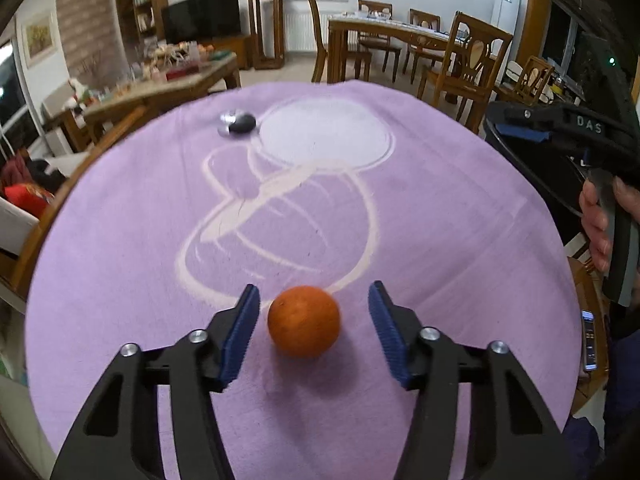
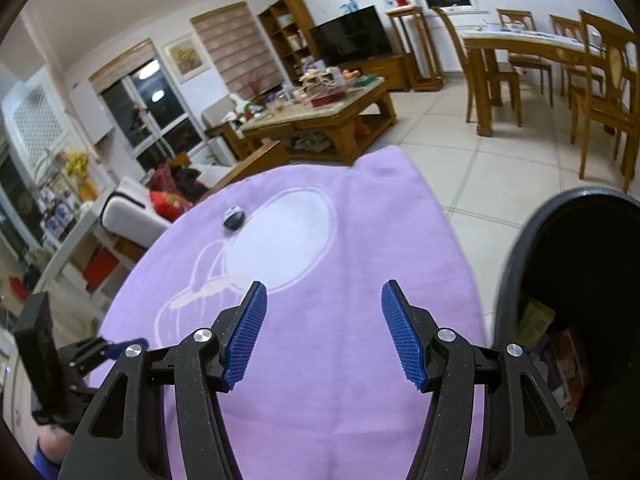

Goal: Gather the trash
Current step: 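Move both open tools back over the table toward the orange and bottle, then grasp the orange with the left tool while the right tool grasps the small black-and-white bottle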

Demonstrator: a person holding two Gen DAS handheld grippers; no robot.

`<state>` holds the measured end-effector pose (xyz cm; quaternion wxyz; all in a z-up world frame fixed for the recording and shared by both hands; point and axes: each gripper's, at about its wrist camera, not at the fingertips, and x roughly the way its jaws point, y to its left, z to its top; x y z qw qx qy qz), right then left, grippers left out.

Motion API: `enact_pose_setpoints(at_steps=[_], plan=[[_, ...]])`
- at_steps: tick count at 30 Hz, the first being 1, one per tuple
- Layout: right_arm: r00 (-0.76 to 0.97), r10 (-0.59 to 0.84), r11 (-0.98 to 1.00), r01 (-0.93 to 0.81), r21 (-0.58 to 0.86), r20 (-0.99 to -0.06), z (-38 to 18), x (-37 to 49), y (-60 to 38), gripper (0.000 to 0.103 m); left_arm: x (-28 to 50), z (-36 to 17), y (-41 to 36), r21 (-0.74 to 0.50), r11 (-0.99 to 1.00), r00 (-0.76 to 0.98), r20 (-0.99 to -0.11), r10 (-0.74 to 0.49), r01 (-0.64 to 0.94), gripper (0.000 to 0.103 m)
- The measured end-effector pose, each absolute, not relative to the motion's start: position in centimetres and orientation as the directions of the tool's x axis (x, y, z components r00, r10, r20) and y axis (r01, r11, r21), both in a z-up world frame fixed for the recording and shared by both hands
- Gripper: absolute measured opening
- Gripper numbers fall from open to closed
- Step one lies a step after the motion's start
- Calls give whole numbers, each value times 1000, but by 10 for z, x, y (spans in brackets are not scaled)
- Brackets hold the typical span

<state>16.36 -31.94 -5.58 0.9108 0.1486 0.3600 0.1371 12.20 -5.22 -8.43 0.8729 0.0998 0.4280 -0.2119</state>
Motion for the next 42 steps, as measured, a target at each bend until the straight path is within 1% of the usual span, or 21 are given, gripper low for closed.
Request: enact_pose_setpoints(at_steps=[1, 2, 4, 9, 13, 19, 28, 31, 33, 35, 36, 38, 42], plan=[[699, 358, 920, -150, 363, -618, -55, 166, -314, 60, 122, -87, -51, -9, 889, 538, -793, -285, 457, 49], [696, 359, 922, -158, 354, -622, -54, 169, -308, 60, 122, -89, -49, -23, 888, 526, -799, -293, 460, 42], [685, 360, 926, -178, 334, -633, -53, 176, -296, 60, 125, -89, -46, -51, 880, 510, -799, -319, 472, 38], [649, 367, 930, -248, 270, -666, -49, 208, -252, 60, 126, -90, -40, -103, 857, 470, -800, -373, 505, 38], [613, 368, 927, -300, 225, -699, -51, 241, -211, 60, 126, -88, -37, -76, 852, 484, -796, -365, 517, 37], [575, 336, 923, -360, 137, -746, -69, 295, -147, 60, 132, -83, -17, -98, 860, 505, -774, -382, 501, 37], [556, 254, 928, -371, 38, -791, -100, 364, -93, 60, 137, -80, -4, -105, 858, 509, -767, -391, 502, 37], [555, 228, 932, -362, 15, -800, -107, 379, -84, 60, 134, -82, -3, -111, 854, 490, -778, -394, 509, 36], [550, 219, 934, -357, 10, -806, -111, 387, -80, 60, 133, -86, -3, -124, 848, 462, -793, -397, 516, 39], [548, 224, 934, -356, 18, -806, -112, 392, -76, 57, 132, -89, -3, -116, 849, 451, -806, -384, 516, 38], [547, 224, 934, -356, 17, -806, -111, 394, -76, 50, 132, -90, -2, -118, 850, 447, -808, -382, 513, 38], [546, 221, 936, -351, 19, -808, -110, 395, -76, 41, 131, -90, -1, -118, 848, 446, -808, -385, 517, 36], [537, 238, 932, -361, 35, -809, -109, 389, -78, 41, 129, -89, -1, -115, 846, 449, -806, -386, 520, 35]])
